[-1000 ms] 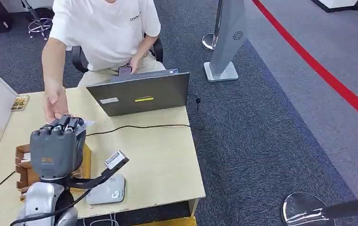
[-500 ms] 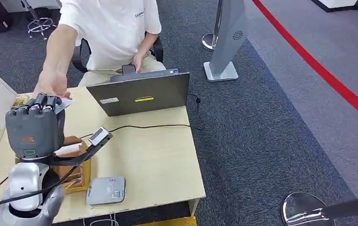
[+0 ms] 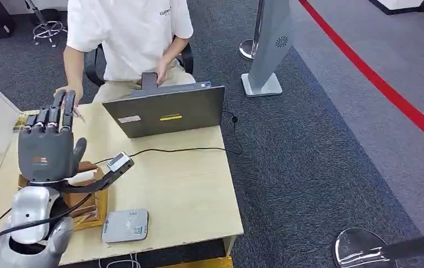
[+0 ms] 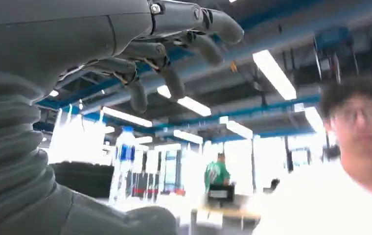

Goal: Pass the card to the sensor for recognition and then transmit it.

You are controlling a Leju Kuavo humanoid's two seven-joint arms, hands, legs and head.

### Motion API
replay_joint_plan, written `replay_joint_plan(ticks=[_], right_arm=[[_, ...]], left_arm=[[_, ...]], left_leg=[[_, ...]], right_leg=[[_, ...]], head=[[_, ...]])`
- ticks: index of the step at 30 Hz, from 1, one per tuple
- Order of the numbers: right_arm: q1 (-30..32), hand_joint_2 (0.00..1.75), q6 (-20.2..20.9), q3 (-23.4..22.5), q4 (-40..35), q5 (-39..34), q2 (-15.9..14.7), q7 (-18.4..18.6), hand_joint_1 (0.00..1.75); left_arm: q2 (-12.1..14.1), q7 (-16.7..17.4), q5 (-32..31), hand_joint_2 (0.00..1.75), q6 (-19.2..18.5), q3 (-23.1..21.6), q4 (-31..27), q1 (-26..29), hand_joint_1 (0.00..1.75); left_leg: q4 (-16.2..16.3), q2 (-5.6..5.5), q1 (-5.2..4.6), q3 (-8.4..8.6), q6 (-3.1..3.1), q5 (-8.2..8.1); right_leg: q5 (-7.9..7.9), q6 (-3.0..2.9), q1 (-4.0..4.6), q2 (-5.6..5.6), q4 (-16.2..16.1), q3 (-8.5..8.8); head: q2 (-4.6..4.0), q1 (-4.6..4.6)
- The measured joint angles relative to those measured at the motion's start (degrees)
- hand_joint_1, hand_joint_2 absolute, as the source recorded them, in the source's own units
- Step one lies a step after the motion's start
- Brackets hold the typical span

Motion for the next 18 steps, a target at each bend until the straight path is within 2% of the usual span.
replay_joint_plan(ticks=[2,6,13,18], right_arm=[[0.77,1.75,0.0,0.65,-1.07,-1.61,0.0,1.28,0.0],[1.99,1.75,-0.02,1.99,-3.1,-4.04,0.0,3.28,0.0],[2.87,1.75,-0.02,3.13,-4.65,-4.13,0.0,3.6,0.0],[3.52,1.75,-0.66,3.76,-5.48,-6.34,0.0,4.83,0.0]], left_arm=[[-0.07,1.03,0.96,1.75,-4.0,-1.41,-1.13,0.81,0.0],[0.37,1.77,2.47,1.75,-9.61,-5.42,-4.5,2.91,0.0],[1.62,2.29,2.82,1.75,-10.83,-8.94,-7.63,4.62,0.0],[3.33,-0.33,4.65,1.75,-10.67,-11.54,-9.97,7.06,0.0]], left_leg=[[0.0,0.0,0.0,-0.01,0.0,0.0],[0.0,0.0,0.0,-0.03,0.01,-0.02],[0.0,0.0,0.01,-0.02,0.02,-0.04],[0.0,0.02,0.0,-0.01,0.01,-0.04]], right_leg=[[0.0,0.0,0.0,-0.01,0.0,0.0],[-0.01,0.0,0.0,0.01,0.0,0.0],[-0.02,0.01,0.0,0.0,-0.01,-0.01],[-0.02,0.01,0.0,0.02,0.0,0.01]], head=[[0.0,0.04],[0.0,0.04],[0.0,0.02],[0.0,0.02]])
